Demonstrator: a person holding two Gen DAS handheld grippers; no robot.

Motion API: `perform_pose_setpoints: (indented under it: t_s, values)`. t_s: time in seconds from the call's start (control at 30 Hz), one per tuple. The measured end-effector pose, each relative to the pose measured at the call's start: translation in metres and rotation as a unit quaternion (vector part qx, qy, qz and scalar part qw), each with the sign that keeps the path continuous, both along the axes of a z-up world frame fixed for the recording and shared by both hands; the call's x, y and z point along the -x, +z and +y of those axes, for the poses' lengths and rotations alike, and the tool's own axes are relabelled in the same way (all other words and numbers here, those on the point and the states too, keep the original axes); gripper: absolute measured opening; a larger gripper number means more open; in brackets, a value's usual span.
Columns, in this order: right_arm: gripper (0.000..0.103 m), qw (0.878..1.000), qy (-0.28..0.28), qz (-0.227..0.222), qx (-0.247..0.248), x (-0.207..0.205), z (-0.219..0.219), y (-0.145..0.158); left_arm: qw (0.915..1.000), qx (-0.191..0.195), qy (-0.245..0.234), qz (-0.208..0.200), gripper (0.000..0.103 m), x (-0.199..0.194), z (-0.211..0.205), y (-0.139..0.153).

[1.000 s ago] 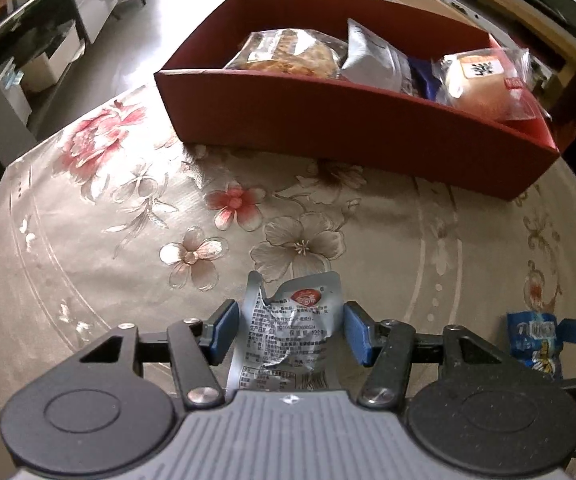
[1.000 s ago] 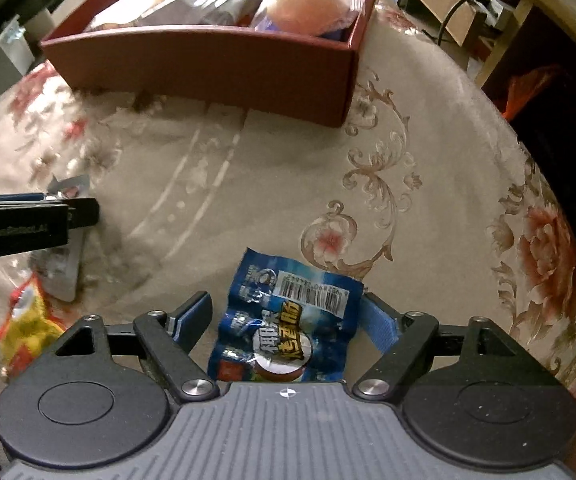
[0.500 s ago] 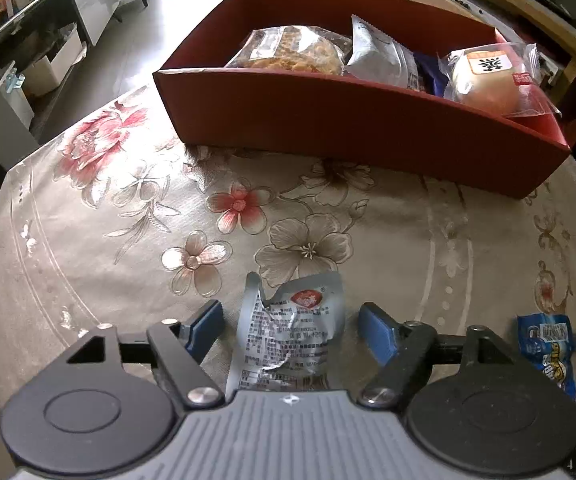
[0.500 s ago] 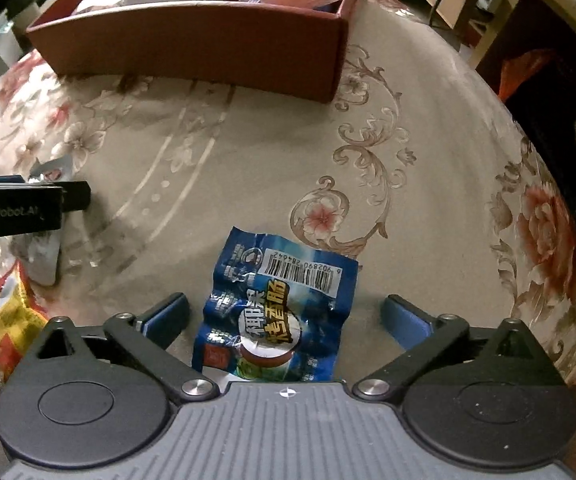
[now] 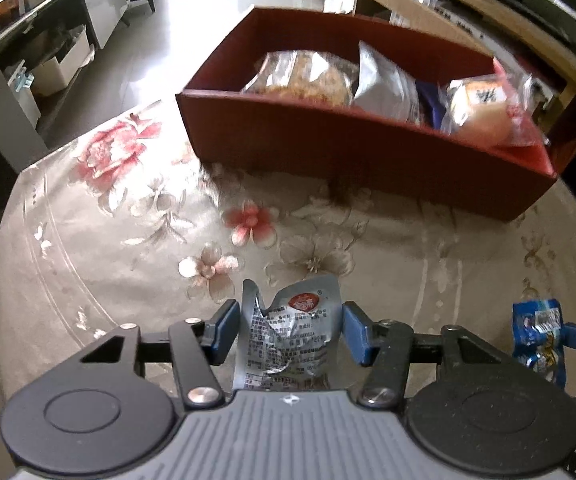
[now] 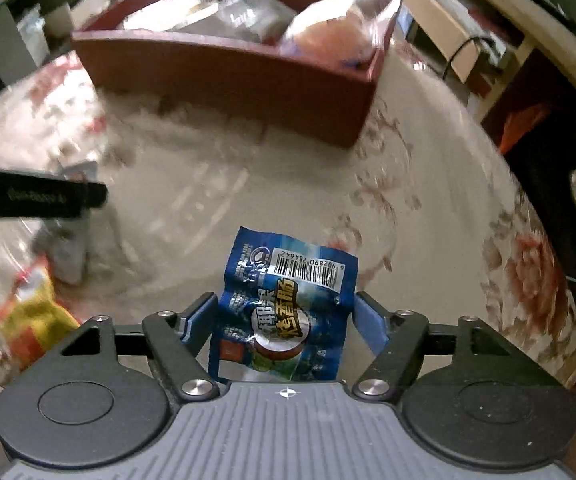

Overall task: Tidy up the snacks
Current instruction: 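Carry both packets toward the red box and lower them over it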

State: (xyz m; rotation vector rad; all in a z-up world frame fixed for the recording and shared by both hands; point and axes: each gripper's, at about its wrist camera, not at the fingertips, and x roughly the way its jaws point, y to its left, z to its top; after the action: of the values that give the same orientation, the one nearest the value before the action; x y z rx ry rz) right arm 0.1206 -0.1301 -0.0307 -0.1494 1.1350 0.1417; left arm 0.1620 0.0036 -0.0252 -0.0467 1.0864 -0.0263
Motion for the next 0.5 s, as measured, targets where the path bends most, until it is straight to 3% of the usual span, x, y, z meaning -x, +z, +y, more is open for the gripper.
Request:
perform_pose_setpoints:
  t_s: [0.5]
  values:
    - [0.078, 0.997, 0.006, -0.068, -0.02, -0.011, 0.005, 0.035, 0.9983, -0.012, -0.014, -0.056, 0.058, 0.007, -0.01, 0.029]
